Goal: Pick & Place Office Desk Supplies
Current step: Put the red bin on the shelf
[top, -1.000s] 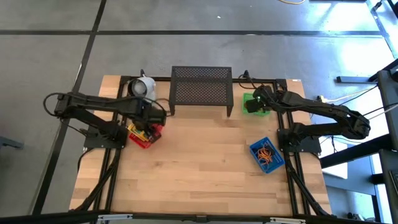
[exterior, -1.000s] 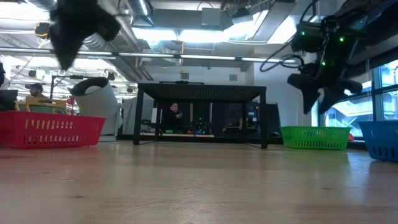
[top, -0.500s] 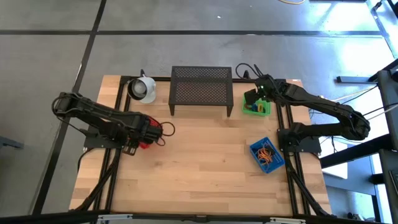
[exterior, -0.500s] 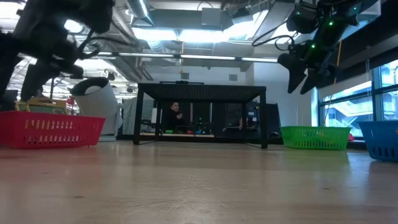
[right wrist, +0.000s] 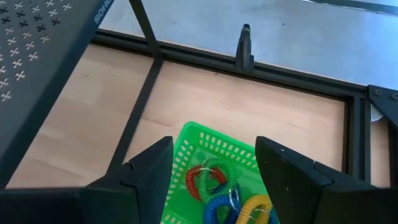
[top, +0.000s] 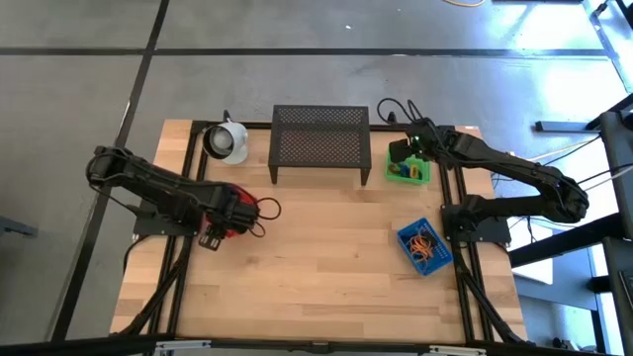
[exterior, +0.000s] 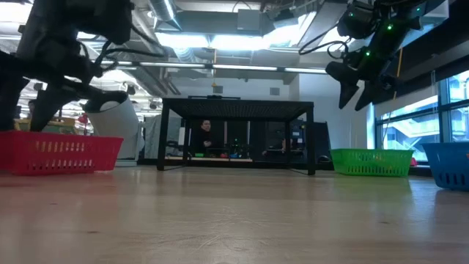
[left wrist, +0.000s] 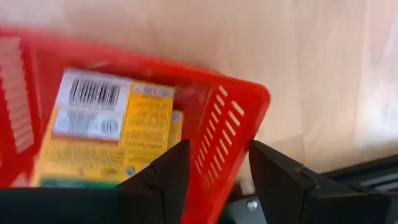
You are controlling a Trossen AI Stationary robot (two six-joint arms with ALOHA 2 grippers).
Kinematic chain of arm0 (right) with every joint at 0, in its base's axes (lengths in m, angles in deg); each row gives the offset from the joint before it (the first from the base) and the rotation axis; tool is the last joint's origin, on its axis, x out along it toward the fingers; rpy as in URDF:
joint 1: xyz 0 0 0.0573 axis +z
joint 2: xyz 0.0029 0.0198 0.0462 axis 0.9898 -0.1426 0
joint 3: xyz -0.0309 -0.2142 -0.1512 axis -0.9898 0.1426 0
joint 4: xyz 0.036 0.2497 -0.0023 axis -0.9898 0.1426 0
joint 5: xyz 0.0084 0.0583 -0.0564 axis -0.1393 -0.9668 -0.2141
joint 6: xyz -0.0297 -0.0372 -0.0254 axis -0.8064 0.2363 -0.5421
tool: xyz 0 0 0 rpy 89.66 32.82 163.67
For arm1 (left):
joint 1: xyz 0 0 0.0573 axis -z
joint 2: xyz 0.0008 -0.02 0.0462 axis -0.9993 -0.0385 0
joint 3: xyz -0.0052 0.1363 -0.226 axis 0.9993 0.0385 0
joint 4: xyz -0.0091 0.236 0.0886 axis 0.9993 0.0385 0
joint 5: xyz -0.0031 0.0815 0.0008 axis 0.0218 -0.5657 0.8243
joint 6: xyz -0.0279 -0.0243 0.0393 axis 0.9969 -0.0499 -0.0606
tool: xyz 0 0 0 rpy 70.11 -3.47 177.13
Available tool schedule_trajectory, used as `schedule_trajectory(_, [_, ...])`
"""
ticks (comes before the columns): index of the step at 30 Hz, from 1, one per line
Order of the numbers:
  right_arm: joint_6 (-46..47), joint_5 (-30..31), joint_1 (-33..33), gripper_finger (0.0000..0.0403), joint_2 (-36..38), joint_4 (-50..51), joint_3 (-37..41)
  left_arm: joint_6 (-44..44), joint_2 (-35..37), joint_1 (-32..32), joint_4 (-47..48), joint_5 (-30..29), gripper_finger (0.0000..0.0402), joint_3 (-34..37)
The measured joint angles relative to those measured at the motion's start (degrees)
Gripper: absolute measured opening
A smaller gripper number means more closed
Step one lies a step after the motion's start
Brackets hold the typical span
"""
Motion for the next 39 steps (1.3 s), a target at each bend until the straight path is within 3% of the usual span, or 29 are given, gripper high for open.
schedule_trajectory(17, [-0.1, -0.2, 0.0, 0.0229, 0.0, -0.2, 0.0, 5.1, 0.0, 1.2, -0.5, -2.6, 0.0157, -3.1])
schedule_trajectory(22, [-0.1, -0.2, 0.0, 0.0229, 0.0, -0.2, 0.0, 6.5, 0.0, 1.4, -0.2, -0.1, 0.0157, -4.6])
schedule_trajectory(29, [-0.1, -0.2, 0.0, 0.0229, 0.0, -0.2, 0.0, 7.6, 0.0, 4.5, -0.2, 1.9, 0.0157, -2.2])
schedule_trajectory(39, [-0.1, 0.0, 0.0, 0.0229, 0.0, -0.2, 0.0, 13.1, 0.0, 5.2, -4.3, -1.2, 0.0153, 2.2])
